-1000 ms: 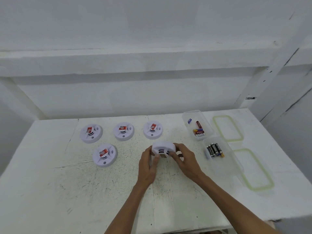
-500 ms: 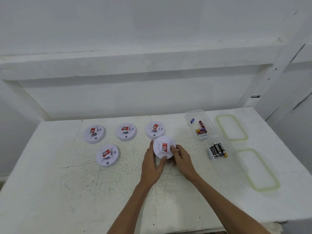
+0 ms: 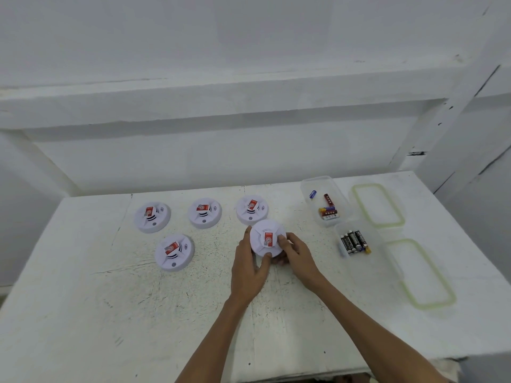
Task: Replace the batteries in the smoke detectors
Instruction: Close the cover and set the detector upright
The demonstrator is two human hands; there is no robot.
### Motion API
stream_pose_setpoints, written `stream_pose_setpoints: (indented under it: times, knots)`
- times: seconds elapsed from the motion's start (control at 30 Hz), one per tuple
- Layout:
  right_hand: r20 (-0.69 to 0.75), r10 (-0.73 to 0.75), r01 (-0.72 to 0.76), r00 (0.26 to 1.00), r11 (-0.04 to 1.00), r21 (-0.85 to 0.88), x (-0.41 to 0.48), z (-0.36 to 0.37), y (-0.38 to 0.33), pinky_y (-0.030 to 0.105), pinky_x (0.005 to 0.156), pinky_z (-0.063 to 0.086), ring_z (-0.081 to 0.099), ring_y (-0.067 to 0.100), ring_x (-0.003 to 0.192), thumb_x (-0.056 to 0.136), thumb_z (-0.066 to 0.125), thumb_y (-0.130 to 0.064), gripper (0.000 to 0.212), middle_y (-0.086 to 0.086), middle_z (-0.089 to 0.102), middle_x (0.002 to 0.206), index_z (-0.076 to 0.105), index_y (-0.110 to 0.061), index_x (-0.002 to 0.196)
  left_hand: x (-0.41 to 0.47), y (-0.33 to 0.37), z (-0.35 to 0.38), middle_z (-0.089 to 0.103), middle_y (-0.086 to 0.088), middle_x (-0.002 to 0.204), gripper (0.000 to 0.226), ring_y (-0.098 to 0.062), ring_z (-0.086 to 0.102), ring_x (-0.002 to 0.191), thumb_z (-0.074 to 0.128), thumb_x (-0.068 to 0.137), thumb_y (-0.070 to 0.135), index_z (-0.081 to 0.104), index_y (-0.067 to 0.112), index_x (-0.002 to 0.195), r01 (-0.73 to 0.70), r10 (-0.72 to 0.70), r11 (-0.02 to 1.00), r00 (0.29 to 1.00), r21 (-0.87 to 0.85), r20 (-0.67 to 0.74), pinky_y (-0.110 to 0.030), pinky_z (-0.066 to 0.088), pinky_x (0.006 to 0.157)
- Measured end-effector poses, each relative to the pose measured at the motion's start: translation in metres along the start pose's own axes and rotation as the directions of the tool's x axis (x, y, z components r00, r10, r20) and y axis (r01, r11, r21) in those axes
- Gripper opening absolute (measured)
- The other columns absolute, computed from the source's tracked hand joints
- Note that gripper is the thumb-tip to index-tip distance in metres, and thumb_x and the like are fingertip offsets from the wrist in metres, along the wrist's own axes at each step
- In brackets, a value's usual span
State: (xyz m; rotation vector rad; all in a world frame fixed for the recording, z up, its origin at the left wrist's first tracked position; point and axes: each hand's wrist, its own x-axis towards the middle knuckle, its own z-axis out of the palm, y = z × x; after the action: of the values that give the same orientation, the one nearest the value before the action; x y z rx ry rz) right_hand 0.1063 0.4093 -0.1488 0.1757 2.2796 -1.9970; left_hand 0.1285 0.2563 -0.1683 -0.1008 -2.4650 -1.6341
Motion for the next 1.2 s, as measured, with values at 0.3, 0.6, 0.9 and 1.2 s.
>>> stream_pose_setpoints:
  times: [0.3, 0.6, 0.9, 1.2]
  knots:
    - [-0.005, 0.001, -0.001, 1.0, 1.0, -0.007, 0.0005, 0.0006, 0.0006, 0.032, 0.071, 0.061, 0.071, 0.017, 0.078, 0.1, 0.052, -0.043, 0.03, -0.001, 0.075, 0.094, 0.067, -0.02, 0.112, 0.0001, 0.0001, 0.001, 0.039, 0.043, 0.141, 0.069, 0.007, 0.045, 0.133, 0.064, 0.094, 0.045, 0.023, 0.056, 0.148, 0.005, -0.005, 1.0, 1.0, 0.006, -0.001, -0.008, 0.038, 0.101]
    - [0.012, 0.005, -0.005, 1.0, 1.0, 0.024, -0.0019, -0.0001, -0.0035, 0.036, 0.072, 0.062, 0.072, 0.024, 0.077, 0.101, 0.051, -0.04, 0.029, 0.002, 0.075, 0.093, 0.066, -0.02, 0.114, 0.0001, -0.0033, 0.0017, 0.039, 0.039, 0.142, 0.07, 0.011, 0.043, 0.131, 0.065, 0.094, 0.043, 0.025, 0.048, 0.15, 0.019, -0.019, 1.0, 1.0, 0.002, 0.006, -0.004, 0.037, 0.1]
    - [0.015, 0.023, -0.024, 1.0, 0.998, 0.066, -0.0028, -0.0003, -0.005, 0.039, 0.071, 0.062, 0.072, 0.031, 0.071, 0.102, 0.05, -0.037, 0.029, 0.01, 0.075, 0.085, 0.066, -0.014, 0.11, 0.001, -0.0039, 0.0005, 0.041, 0.032, 0.147, 0.062, 0.003, 0.042, 0.138, 0.055, 0.098, 0.044, 0.033, 0.035, 0.155, 0.056, -0.055, 0.997, 0.998, -0.046, 0.017, -0.017, 0.037, 0.109]
    - [0.02, 0.026, -0.027, 0.999, 0.999, 0.042, -0.0011, 0.0002, -0.0028, 0.034, 0.068, 0.059, 0.069, 0.026, 0.066, 0.102, 0.051, -0.039, 0.032, 0.013, 0.073, 0.081, 0.065, -0.011, 0.106, 0.0016, -0.0002, -0.0014, 0.049, 0.029, 0.14, 0.041, 0.008, 0.047, 0.132, 0.038, 0.109, 0.034, 0.041, 0.034, 0.15, 0.097, -0.1, 0.993, 0.994, -0.06, -0.042, -0.017, 0.041, 0.108]
